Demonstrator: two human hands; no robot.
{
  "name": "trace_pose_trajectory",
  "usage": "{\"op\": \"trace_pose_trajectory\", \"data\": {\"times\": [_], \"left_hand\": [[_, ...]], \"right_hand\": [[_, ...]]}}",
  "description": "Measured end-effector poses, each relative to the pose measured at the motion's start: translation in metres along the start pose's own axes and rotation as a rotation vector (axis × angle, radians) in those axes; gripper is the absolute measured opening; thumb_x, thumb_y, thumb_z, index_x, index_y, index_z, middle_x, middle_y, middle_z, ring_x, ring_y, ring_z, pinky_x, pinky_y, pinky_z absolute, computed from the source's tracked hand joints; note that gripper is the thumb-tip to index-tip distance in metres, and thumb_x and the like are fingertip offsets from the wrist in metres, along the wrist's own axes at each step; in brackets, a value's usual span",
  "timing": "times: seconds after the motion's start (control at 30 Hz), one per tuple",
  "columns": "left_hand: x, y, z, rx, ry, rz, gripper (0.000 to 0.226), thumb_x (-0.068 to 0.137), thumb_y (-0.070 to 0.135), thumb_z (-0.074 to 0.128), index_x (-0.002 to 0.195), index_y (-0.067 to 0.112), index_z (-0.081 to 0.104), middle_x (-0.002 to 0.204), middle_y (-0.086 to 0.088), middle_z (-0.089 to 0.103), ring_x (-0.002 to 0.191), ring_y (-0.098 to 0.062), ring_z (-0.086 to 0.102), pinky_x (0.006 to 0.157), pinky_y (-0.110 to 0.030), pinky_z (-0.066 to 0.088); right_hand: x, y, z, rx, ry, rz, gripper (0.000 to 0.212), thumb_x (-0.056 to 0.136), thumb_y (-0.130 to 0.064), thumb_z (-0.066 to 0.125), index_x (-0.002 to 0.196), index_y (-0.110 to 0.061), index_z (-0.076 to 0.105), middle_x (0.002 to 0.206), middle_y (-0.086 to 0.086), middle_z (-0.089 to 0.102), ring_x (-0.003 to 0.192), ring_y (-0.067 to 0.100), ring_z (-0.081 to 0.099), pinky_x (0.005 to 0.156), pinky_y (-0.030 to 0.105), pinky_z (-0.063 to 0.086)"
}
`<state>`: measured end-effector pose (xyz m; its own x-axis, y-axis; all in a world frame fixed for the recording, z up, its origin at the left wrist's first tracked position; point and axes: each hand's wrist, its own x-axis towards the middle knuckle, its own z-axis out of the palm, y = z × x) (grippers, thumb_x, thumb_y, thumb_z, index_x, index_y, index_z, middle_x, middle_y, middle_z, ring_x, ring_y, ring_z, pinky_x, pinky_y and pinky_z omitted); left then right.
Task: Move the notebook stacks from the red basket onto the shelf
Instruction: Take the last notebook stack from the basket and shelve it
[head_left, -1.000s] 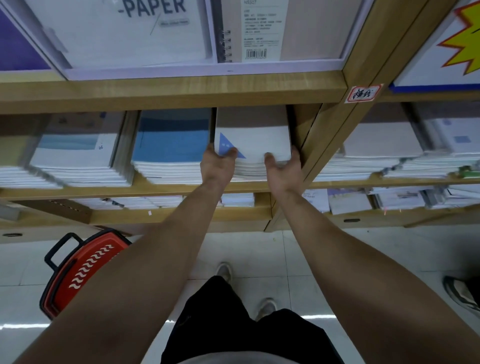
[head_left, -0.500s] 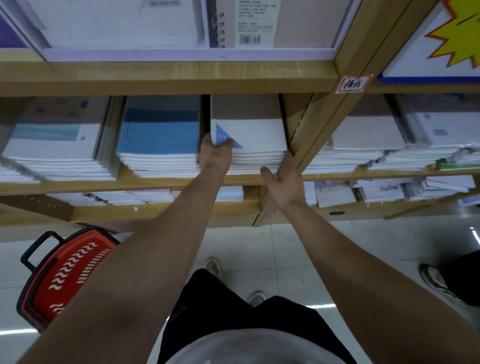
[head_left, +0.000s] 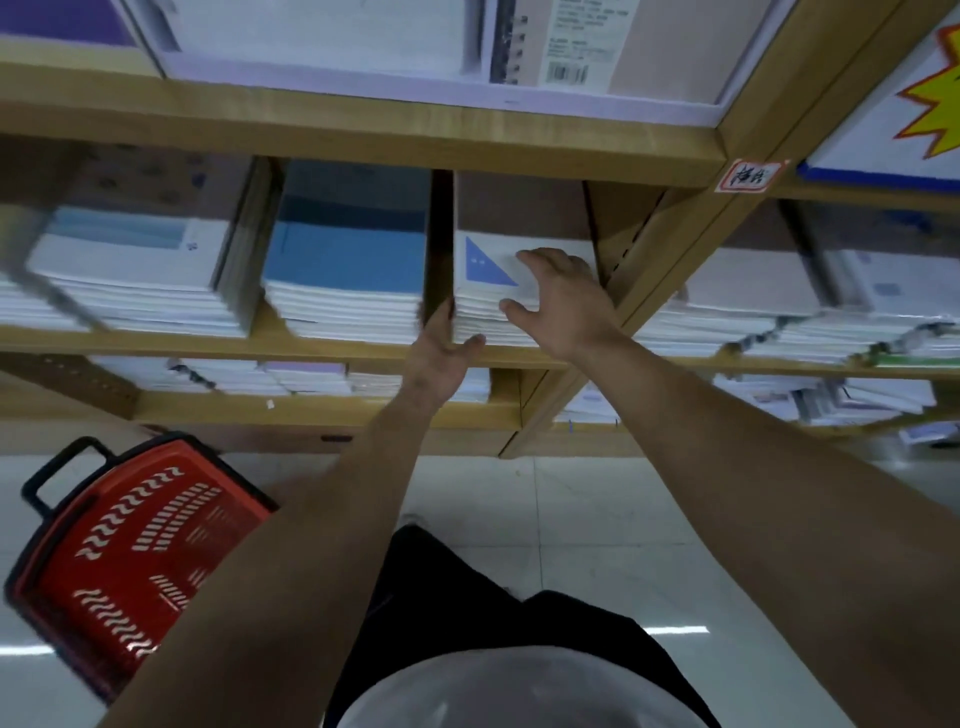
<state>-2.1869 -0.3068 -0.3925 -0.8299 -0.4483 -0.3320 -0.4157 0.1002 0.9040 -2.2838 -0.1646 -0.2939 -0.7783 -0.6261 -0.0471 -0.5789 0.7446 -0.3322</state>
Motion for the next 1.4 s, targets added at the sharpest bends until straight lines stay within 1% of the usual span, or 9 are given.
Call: {"op": "trace_pose_trajectory", "data": {"times": [0.1,0.17,0.4,0.5,0.63,0.83,0.97,1.27,1.4], "left_hand": [[0.000,-0.005,0.002,-0.014,0.010,-0.020,0.091,0.081,0.053,0.067,0.158,0.038,0.021,0.164,0.008,0.027,0.146,-0.017,0.036,0.119,-0.043,0.034],[0.002,-0.006,0.006,-0.048,0.011,-0.008,0.086,0.092,0.041,0.067,0.160,0.032,0.017,0.165,0.003,0.026,0.150,-0.018,0.029,0.121,-0.042,0.028],[0.020,-0.014,0.025,-0.125,0.182,0.080,0.059,0.100,0.041,0.055,0.154,0.026,0.037,0.152,-0.001,0.049,0.139,-0.020,0.046,0.115,-0.045,0.039],[0.029,-0.023,0.032,-0.148,0.237,0.076,0.063,0.092,0.063,0.052,0.147,0.032,0.047,0.134,0.004,0.064,0.126,-0.021,0.059,0.105,-0.048,0.049],[0.037,-0.024,0.041,-0.129,0.315,0.071,0.053,0.099,0.039,0.057,0.149,0.025,0.047,0.133,0.001,0.065,0.124,-0.021,0.060,0.105,-0.047,0.049],[0.034,-0.024,0.031,-0.176,0.230,0.069,0.052,0.100,0.034,0.060,0.149,0.027,0.047,0.133,0.006,0.065,0.125,-0.016,0.059,0.108,-0.041,0.048],[0.032,-0.020,0.027,-0.122,0.194,0.077,0.052,0.101,0.034,0.058,0.150,0.027,0.045,0.135,0.006,0.064,0.127,-0.015,0.057,0.106,-0.031,0.046],[0.038,-0.019,0.021,-0.076,0.131,0.052,0.062,0.099,0.031,0.062,0.154,0.031,0.036,0.142,0.006,0.058,0.133,-0.017,0.052,0.113,-0.041,0.042],[0.040,-0.026,0.021,-0.053,0.132,0.079,0.066,0.096,0.029,0.066,0.155,0.032,0.035,0.142,0.007,0.058,0.133,-0.018,0.052,0.112,-0.044,0.044]], "right_hand": [[0.019,0.007,0.014,-0.105,0.000,-0.052,0.074,0.096,-0.057,0.056,0.157,-0.022,0.035,0.164,-0.001,0.032,0.149,0.025,0.028,0.119,0.038,0.026],[0.026,0.015,0.022,-0.130,0.038,-0.069,0.076,0.092,-0.061,0.060,0.156,-0.025,0.039,0.163,-0.002,0.034,0.148,0.024,0.030,0.119,0.040,0.027],[0.038,0.036,0.033,-0.128,0.112,-0.141,0.079,0.083,-0.061,0.069,0.149,-0.023,0.050,0.156,0.001,0.045,0.141,0.029,0.039,0.116,0.046,0.031],[0.042,0.036,0.036,-0.161,0.122,-0.159,0.078,0.085,-0.061,0.068,0.150,-0.023,0.049,0.156,0.000,0.045,0.141,0.029,0.038,0.114,0.045,0.030],[0.044,0.035,0.040,-0.217,0.148,-0.210,0.078,0.087,-0.061,0.064,0.151,-0.020,0.048,0.154,0.004,0.047,0.140,0.031,0.040,0.111,0.044,0.030],[0.039,0.030,0.037,-0.164,0.135,-0.169,0.077,0.087,-0.061,0.064,0.151,-0.022,0.047,0.156,0.002,0.045,0.143,0.028,0.039,0.116,0.044,0.030],[0.038,0.033,0.038,-0.138,0.137,-0.169,0.077,0.087,-0.059,0.063,0.151,-0.020,0.049,0.156,0.004,0.046,0.143,0.030,0.039,0.117,0.045,0.031],[0.034,0.036,0.032,-0.150,0.025,-0.180,0.089,0.085,-0.043,0.077,0.159,-0.021,0.032,0.165,0.003,0.029,0.151,0.028,0.024,0.124,0.040,0.018],[0.034,0.040,0.036,-0.145,0.071,-0.190,0.088,0.085,-0.035,0.080,0.158,-0.019,0.035,0.164,0.004,0.032,0.151,0.028,0.026,0.125,0.040,0.020]]}}
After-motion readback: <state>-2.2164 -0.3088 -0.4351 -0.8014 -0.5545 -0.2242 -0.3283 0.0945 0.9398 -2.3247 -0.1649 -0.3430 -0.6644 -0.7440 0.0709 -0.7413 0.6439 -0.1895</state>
